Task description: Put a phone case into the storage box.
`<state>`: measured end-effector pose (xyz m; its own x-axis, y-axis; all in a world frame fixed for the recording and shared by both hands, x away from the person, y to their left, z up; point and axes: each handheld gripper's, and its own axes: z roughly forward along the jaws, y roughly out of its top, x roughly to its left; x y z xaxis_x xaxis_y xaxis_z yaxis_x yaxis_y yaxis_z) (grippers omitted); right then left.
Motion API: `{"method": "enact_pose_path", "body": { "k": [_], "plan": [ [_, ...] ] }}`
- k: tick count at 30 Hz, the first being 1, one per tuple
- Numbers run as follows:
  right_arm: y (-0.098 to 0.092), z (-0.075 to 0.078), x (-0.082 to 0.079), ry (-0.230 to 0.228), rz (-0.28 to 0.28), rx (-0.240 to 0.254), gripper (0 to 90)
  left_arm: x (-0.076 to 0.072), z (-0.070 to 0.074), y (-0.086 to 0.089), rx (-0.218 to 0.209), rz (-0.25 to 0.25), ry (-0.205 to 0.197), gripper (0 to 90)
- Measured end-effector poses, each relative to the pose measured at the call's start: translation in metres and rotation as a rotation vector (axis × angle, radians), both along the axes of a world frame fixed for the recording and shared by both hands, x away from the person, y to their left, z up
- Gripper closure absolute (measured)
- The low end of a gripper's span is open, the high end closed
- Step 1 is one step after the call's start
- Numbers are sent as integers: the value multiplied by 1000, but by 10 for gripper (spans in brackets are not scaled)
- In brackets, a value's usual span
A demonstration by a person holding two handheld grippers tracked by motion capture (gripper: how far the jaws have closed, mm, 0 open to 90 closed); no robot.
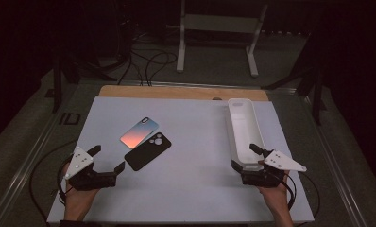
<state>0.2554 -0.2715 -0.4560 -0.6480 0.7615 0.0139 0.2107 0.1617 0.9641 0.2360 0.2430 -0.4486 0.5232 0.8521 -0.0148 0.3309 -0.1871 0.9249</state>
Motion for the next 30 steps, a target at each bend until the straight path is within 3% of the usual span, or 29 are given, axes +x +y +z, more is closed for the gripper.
{"method": "enact_pose_path", "body": {
  "k": [18, 22, 30],
  "plan": [
    [-1, 2, -1, -10, -11, -8, 85, 0, 0, -2, 7, -14, 4, 0],
    [-1, 3, 0, -11, -12, -16, 85, 2, 3, -2, -1, -16, 12, 0],
    [3, 3, 1, -11, -6, -29, 85, 9, 13, 2, 25, -3, 13, 0]
  ]
}}
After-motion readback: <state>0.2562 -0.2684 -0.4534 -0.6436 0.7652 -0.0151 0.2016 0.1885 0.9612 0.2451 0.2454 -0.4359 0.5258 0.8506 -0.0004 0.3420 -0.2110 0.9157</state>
